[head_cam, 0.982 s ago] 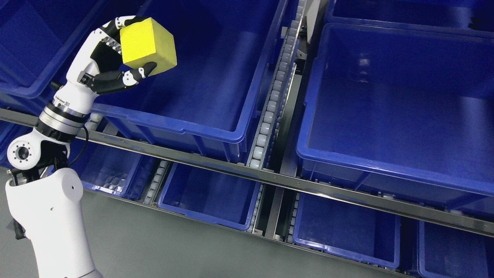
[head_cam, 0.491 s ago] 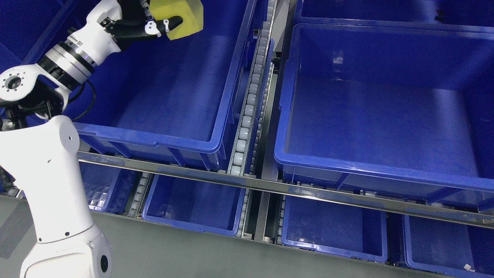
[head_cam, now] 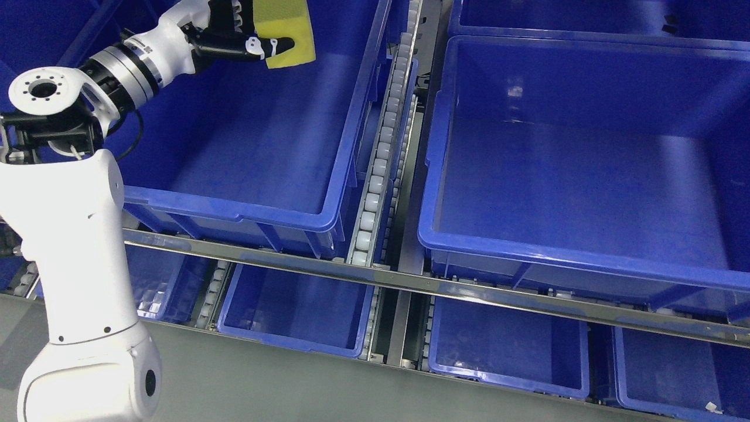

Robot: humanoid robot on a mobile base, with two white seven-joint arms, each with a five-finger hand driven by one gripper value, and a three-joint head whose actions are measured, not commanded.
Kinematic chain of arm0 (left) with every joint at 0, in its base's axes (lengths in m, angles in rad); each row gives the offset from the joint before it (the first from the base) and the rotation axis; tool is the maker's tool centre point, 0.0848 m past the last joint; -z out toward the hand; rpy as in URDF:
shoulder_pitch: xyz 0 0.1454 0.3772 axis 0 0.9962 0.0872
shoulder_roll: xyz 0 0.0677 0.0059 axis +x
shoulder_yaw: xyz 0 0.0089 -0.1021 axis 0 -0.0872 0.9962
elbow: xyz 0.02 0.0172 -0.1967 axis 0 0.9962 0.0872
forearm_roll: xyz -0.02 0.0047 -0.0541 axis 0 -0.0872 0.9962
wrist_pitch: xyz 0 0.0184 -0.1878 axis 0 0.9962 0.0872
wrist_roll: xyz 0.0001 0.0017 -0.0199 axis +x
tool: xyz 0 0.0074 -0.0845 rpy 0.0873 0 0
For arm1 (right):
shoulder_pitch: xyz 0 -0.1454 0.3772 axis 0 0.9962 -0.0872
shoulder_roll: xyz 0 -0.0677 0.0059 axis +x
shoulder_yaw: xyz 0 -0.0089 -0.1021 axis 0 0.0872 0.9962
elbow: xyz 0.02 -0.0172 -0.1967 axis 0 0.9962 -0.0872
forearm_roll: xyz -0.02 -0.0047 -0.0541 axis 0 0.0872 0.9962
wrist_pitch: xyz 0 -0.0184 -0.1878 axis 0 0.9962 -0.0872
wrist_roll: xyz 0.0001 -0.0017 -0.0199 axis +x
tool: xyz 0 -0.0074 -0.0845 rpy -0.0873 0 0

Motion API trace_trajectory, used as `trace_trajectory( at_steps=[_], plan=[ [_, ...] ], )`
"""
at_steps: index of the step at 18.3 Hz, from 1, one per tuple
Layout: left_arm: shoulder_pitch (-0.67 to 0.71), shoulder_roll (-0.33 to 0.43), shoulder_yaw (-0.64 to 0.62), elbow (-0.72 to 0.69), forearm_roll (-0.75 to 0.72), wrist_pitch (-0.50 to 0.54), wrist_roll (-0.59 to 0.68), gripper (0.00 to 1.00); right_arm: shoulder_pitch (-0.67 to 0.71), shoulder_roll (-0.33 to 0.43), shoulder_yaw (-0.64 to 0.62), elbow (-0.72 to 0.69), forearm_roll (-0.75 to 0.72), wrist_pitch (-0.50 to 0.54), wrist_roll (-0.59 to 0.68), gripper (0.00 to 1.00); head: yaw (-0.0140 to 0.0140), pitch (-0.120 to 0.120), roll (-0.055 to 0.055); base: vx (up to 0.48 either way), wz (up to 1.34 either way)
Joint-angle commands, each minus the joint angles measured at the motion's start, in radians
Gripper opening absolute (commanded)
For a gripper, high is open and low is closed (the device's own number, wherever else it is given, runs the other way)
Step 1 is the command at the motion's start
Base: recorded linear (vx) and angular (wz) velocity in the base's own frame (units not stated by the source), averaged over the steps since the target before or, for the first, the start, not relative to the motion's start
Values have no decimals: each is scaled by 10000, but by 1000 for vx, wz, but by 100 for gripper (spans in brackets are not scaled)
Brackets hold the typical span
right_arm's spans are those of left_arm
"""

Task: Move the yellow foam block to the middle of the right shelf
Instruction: 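Open the left hand to drop the cube into the bin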

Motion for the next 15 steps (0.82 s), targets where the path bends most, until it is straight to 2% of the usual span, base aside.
trace_trajectory(
  at_steps=[1, 4, 7, 9, 11, 13, 15],
  plan=[
    [-58, 265, -818, 375, -346, 17, 3, 100, 0, -175, -2, -174, 77, -34, 22, 100, 0, 0, 0, 0, 0],
    [-119, 128, -589, 345, -331, -59, 18, 100, 0, -175, -2, -174, 92, -19, 22, 100, 0, 0, 0, 0, 0],
    [-105, -925, 512, -250, -300, -212, 33, 100, 0, -175, -2, -174, 77, -19, 22, 100, 0, 0, 0, -3, -44],
    [18, -925, 1404, -621, -194, -518, 125, 100, 0, -175, -2, -174, 77, -34, 7, 100, 0, 0, 0, -5, -125],
    [217, -925, 1468, -622, -24, -1558, 918, 100, 0, -175, -2, -174, 77, -34, 7, 100, 0, 0, 0, -5, -174],
    [737, -925, 1361, -591, 494, -3210, 2602, 100, 0, -175, -2, -174, 92, -34, 22, 100, 0, 0, 0, 0, -223],
    [1699, -925, 614, -728, 804, -4822, 3435, 100, 0, -175, 13, -174, 77, -34, 22, 100, 0, 0, 0, 5, -279]
  ],
)
